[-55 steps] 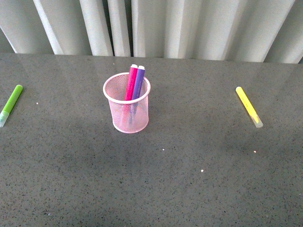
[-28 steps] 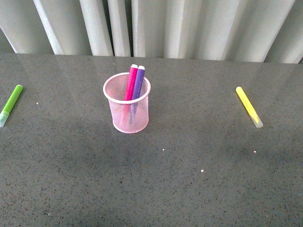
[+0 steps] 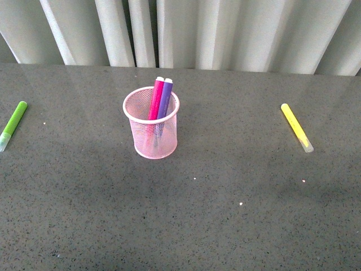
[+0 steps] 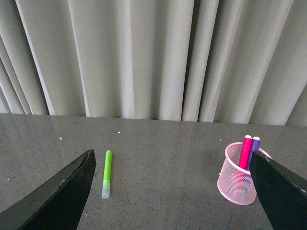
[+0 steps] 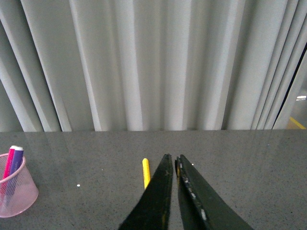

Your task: Insert purple and pink pens into pink cup

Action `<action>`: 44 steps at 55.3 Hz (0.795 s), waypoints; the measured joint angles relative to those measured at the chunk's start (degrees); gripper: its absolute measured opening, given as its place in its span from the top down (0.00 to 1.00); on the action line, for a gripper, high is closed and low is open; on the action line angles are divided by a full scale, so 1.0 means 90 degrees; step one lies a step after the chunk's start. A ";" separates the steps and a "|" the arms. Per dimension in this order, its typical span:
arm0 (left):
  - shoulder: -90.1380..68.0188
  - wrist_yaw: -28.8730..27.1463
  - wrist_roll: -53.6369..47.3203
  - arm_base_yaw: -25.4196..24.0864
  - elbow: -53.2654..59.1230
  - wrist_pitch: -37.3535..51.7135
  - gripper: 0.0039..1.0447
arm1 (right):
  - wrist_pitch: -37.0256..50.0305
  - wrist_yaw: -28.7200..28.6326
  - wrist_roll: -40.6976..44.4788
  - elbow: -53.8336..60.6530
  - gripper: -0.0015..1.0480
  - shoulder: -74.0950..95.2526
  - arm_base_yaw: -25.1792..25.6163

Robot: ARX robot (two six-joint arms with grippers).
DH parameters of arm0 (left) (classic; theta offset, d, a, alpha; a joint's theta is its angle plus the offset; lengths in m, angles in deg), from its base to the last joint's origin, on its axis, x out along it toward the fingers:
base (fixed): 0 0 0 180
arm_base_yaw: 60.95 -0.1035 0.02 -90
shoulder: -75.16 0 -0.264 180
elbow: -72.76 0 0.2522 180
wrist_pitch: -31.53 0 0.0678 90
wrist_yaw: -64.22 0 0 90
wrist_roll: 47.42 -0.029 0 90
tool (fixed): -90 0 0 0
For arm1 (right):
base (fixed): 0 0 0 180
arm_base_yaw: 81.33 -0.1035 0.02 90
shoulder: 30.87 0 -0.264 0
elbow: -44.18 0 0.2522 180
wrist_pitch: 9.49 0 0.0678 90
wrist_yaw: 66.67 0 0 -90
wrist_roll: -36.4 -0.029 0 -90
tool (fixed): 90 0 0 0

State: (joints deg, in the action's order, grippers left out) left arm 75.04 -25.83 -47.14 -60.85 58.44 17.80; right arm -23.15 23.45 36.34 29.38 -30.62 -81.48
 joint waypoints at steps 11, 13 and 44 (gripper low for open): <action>0.0002 0.0000 0.0000 0.0000 0.0000 0.0000 0.06 | 0.0000 0.0000 0.0000 0.0000 0.55 0.0000 0.0000; 0.0002 0.0000 0.0000 0.0000 0.0000 0.0000 0.06 | 0.0000 0.0000 0.0000 0.0000 0.48 0.0000 0.0000; 0.0002 0.0000 0.0000 0.0000 0.0000 0.0000 0.06 | 0.0000 0.0000 -0.0007 0.0000 0.07 0.0000 0.0000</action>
State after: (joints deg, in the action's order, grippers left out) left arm 75.06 -25.83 -47.14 -60.85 58.44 17.80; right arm -23.15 23.45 36.28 29.38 -30.62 -81.48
